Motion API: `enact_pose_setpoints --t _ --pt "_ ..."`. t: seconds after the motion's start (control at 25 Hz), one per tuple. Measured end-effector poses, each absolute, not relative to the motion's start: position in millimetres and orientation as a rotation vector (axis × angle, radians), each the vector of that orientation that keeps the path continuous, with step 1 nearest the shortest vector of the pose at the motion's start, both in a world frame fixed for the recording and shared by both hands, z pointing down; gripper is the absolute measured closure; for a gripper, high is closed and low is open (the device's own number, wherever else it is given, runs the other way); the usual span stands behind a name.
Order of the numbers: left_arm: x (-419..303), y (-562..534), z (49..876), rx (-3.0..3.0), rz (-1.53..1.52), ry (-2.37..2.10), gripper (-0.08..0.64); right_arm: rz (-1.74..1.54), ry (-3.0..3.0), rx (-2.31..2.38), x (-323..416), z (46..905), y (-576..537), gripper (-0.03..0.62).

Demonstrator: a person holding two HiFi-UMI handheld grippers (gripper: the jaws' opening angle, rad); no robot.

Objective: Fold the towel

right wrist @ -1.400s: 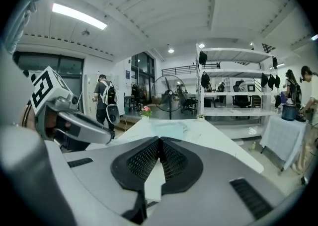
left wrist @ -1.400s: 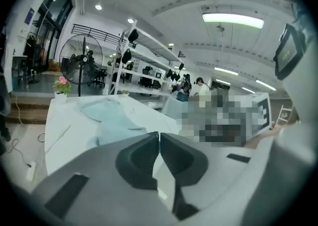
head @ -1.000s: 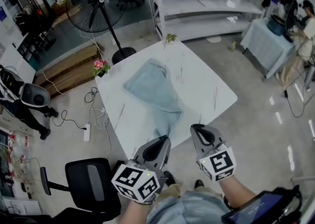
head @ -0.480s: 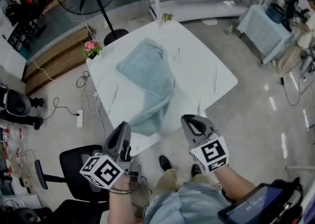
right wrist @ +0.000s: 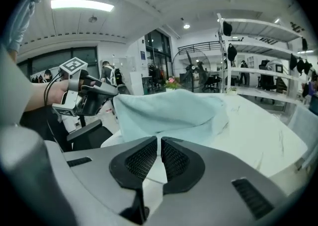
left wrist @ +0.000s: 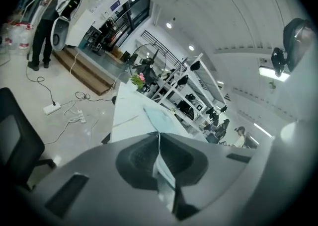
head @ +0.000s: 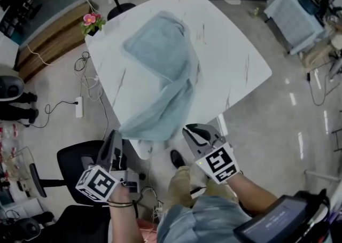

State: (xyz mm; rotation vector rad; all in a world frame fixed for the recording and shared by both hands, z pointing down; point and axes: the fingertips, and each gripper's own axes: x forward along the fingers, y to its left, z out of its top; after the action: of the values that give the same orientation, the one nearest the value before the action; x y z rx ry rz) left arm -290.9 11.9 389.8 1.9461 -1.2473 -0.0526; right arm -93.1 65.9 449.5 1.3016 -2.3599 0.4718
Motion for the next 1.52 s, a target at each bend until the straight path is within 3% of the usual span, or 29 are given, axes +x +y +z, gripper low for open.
enact_pose_setpoints --t 0.16,0.48,0.6,0.68,0.76,0.92,1.12,1.32,1.52 --pt "-307.6 8.0 418.1 1.888 -0.037 -1.263 0.545 0.528 -2.328 1.187 -120.3 489.9 74.0 0.499" --pt "-332.3 3.0 462.7 1.789 -0.006 -1.283 0.545 0.412 -2.248 1.055 -149.4 519.2 65.1 0.291" --pt "-333.0 1.7 468.2 1.776 -0.011 -1.281 0.545 0.407 -2.234 1.045 -158.8 519.1 56.9 0.276" --pt "-331.7 0.2 467.7 1.783 -0.019 -1.275 0.546 0.426 -2.226 1.076 -160.3 518.0 49.0 0.278" --pt "-333.1 0.9 469.0 1.771 -0.021 -1.273 0.545 0.414 -2.205 1.099 -157.3 517.1 41.4 0.323" --pt "-335.4 0.6 463.3 1.765 -0.04 -1.28 0.548 0.337 -2.166 1.117 -144.7 514.8 34.0 0.52" --pt "-332.7 6.0 451.0 1.752 -0.089 -1.314 0.551 0.265 -2.13 1.102 -118.7 507.0 36.1 0.528" --pt "-284.9 30.1 457.4 1.742 -0.085 -1.251 0.542 0.189 -2.141 1.095 -97.3 482.2 48.7 0.528" --pt "-244.9 70.3 469.0 1.698 -0.043 -1.244 0.403 0.139 -2.157 1.082 -75.9 468.5 65.8 0.528"
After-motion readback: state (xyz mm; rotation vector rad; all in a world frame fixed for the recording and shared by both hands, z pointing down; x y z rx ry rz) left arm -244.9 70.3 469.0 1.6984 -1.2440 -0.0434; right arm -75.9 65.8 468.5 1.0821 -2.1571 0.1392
